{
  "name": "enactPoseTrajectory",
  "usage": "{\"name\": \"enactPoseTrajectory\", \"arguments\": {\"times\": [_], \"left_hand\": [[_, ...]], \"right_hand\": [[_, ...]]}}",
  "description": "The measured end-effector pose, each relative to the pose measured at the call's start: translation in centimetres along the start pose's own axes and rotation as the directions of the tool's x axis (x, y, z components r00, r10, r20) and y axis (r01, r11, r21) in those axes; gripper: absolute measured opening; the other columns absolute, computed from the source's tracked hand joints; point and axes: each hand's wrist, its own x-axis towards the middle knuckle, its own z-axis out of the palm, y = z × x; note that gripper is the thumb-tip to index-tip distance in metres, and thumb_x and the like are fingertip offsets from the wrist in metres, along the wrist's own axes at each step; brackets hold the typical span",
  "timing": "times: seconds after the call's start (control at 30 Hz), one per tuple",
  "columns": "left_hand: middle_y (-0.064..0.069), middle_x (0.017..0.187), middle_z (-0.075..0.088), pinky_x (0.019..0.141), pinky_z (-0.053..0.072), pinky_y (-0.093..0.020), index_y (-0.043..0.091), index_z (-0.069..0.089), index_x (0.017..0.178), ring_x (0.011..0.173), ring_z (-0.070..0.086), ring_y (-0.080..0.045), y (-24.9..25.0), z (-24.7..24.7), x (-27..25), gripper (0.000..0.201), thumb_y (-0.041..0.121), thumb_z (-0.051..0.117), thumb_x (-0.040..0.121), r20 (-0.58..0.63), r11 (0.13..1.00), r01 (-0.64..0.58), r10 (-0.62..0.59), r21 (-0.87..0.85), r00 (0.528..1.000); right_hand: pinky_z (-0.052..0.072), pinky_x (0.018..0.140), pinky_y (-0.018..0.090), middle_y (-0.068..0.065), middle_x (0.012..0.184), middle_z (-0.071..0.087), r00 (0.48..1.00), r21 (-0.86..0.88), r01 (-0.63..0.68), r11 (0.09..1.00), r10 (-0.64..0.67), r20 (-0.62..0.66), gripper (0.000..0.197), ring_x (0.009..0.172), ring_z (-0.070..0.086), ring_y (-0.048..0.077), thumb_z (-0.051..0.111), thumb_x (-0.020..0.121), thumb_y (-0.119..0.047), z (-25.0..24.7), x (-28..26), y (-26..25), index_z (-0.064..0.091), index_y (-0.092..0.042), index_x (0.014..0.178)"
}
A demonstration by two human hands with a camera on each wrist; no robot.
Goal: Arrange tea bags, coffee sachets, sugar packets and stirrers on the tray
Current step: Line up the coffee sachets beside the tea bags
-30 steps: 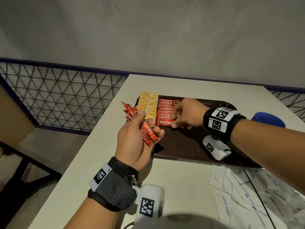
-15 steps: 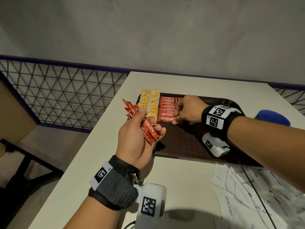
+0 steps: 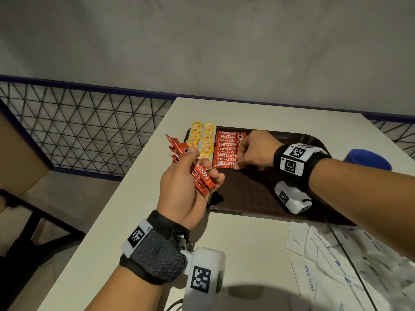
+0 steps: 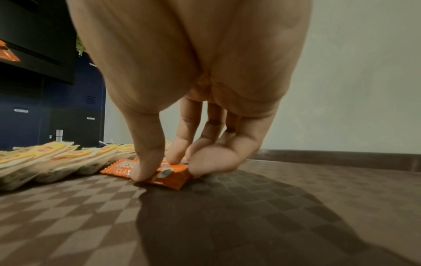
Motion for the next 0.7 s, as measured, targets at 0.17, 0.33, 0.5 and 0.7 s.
{"name": "enactPoseTrajectory", "arguments": {"times": [0.17,0.33,0.5,0.7], "left_hand": [[-0.008,0.073,0.056,0.064,0.056,-0.036,0.011,0.062,0.101,0.059,0.053,-0.02,-0.1,-0.1,0.0,0.019,0.026,0.052,0.107,-0.001,1.0,-0.004,0.004,0.004,1.0],[-0.008,0.074,0.056,0.064,0.056,-0.036,0.012,0.063,0.1,0.061,0.052,-0.021,-0.1,-0.1,0.0,0.019,0.026,0.053,0.107,0.005,1.0,-0.001,0.001,0.007,1.0],[-0.008,0.075,0.055,0.064,0.055,-0.037,0.012,0.063,0.1,0.061,0.052,-0.021,-0.1,-0.2,0.0,0.019,0.026,0.052,0.107,0.015,1.0,0.001,-0.001,0.004,1.0],[-0.008,0.075,0.056,0.063,0.056,-0.036,0.012,0.063,0.101,0.06,0.053,-0.02,-0.1,-0.2,-0.1,0.02,0.027,0.053,0.107,0.017,1.0,0.005,-0.005,-0.001,1.0]], "right_hand": [[0.061,0.052,0.027,0.001,0.088,0.074,1.0,0.043,-0.007,0.999,0.008,-0.009,0.031,0.081,0.072,0.018,0.096,0.07,-0.03,-0.3,-0.4,-0.1,0.075,-0.014,0.087],[0.066,0.079,0.044,0.012,0.087,0.078,0.984,0.167,-0.106,0.98,0.128,-0.124,0.009,0.08,0.078,0.028,0.068,0.093,-0.01,-1.6,0.3,1.0,0.075,-0.005,0.095],[0.064,0.088,0.044,0.015,0.092,0.08,0.976,0.272,-0.198,0.942,0.217,-0.039,0.019,0.087,0.079,0.03,0.059,0.101,-0.008,-1.7,0.1,1.6,0.073,0.005,0.104],[0.064,0.087,0.042,0.013,0.086,0.08,0.971,0.349,-0.216,0.912,0.238,-0.023,0.017,0.083,0.079,0.027,0.058,0.097,-0.002,-1.2,0.2,1.1,0.074,0.005,0.099]]}}
